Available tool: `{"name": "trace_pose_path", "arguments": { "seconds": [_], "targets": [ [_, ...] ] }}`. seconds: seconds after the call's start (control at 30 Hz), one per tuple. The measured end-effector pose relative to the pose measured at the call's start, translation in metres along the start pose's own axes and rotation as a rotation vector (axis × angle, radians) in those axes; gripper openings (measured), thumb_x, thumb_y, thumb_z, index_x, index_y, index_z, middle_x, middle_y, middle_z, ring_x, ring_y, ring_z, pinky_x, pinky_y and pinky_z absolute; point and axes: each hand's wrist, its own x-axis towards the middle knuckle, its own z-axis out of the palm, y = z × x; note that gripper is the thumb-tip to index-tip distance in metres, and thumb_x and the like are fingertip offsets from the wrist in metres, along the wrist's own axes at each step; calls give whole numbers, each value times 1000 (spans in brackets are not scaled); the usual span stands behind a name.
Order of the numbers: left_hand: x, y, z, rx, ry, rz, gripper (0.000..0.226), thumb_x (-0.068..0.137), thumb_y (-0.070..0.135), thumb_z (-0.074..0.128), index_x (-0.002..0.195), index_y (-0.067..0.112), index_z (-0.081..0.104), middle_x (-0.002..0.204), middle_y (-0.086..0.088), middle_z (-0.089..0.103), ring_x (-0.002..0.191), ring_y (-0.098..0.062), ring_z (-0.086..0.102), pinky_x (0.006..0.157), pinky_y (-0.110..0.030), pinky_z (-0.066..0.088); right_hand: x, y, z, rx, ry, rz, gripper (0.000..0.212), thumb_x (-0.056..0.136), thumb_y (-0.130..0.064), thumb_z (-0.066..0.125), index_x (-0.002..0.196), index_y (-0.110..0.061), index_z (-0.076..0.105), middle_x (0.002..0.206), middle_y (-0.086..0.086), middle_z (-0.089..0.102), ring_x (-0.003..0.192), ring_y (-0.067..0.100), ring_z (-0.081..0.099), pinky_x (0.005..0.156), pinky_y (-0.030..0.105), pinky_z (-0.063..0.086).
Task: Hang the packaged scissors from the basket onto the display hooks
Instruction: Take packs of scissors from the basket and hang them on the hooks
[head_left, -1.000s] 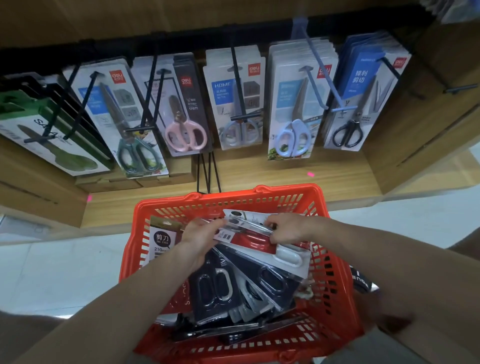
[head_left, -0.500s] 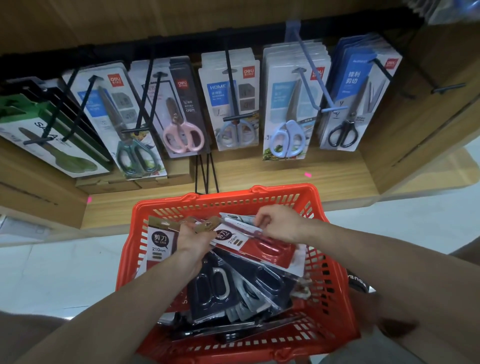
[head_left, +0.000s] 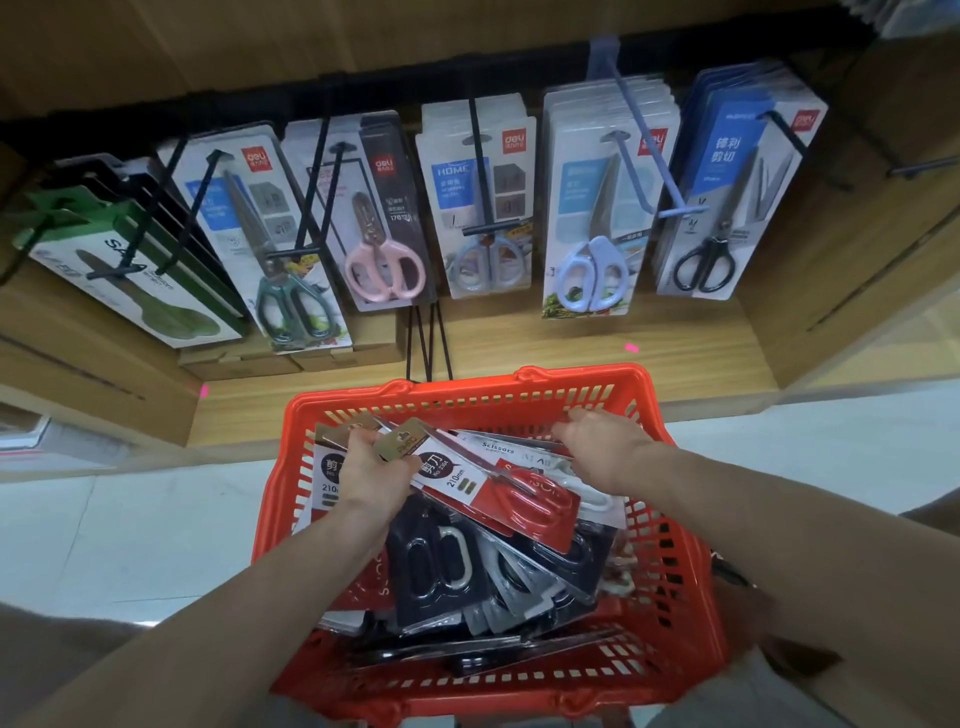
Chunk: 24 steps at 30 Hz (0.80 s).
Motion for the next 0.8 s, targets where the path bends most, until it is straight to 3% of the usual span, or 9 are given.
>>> {"name": "trace_pose_path", "arguments": {
  "seconds": [0.13, 0.2, 0.43, 0.53, 0.63, 0.67, 0.8],
  "targets": [
    [-5, 3, -7, -23, -11, 36, 36, 95, 0, 71, 105, 27, 50, 102, -15, 75, 94, -34, 77, 87, -59, 63, -2, -4, -7, -171, 9, -79, 66, 97, -1, 57, 157, -22, 37, 145, 14, 49, 130, 34, 54, 101, 43, 53],
    [-8, 3, -11, -16, -10, 70, 34, 96, 0, 70, 109, 24, 51, 100, -15, 76, 92, -36, 77, 84, -61, 63, -3, -7, -5, -261, 44, -103, 70, 93, 4, 60, 155, -21, 40, 142, 14, 47, 129, 32, 53, 102, 43, 50],
    [-35, 14, -25, 112, -70, 226, 31, 103, 8, 62, 118, 31, 48, 104, -18, 76, 96, -48, 73, 79, -68, 59, 0, -21, -12, -281, 30, -94, 44, 95, 1, 58, 136, -14, 61, 134, 9, 55, 125, 27, 51, 108, 40, 45],
    [-49, 24, -37, 213, -137, 338, 29, 106, 10, 60, 122, 30, 46, 95, -13, 78, 83, -45, 74, 66, -64, 60, -1, -28, -30, 50, 29, -50, 35, 98, -7, 55, 131, -14, 61, 128, 8, 59, 122, 28, 57, 98, 39, 48],
    [-54, 34, -49, 214, -179, 435, 28, 106, 7, 61, 115, 30, 49, 77, 12, 76, 49, -10, 67, 39, -31, 49, -3, -48, -53, 705, -130, -49, 38, 100, -26, 59, 138, -21, 59, 133, 1, 61, 122, 24, 62, 100, 40, 52],
    [-54, 39, -53, 211, -194, 454, 27, 105, 6, 61, 114, 29, 50, 76, 16, 74, 46, -5, 63, 38, -22, 45, -6, -56, -60, 887, -213, -66, 41, 100, -31, 60, 141, -26, 57, 135, -2, 62, 121, 21, 62, 104, 42, 52],
    [-49, 53, -69, 191, -284, 472, 30, 103, 7, 65, 113, 33, 54, 91, 15, 76, 55, -6, 68, 43, -21, 48, -13, -79, -68, 1301, -439, -132, 33, 100, -27, 68, 132, -29, 62, 125, -3, 75, 120, 17, 68, 112, 44, 49]
  ]
}}
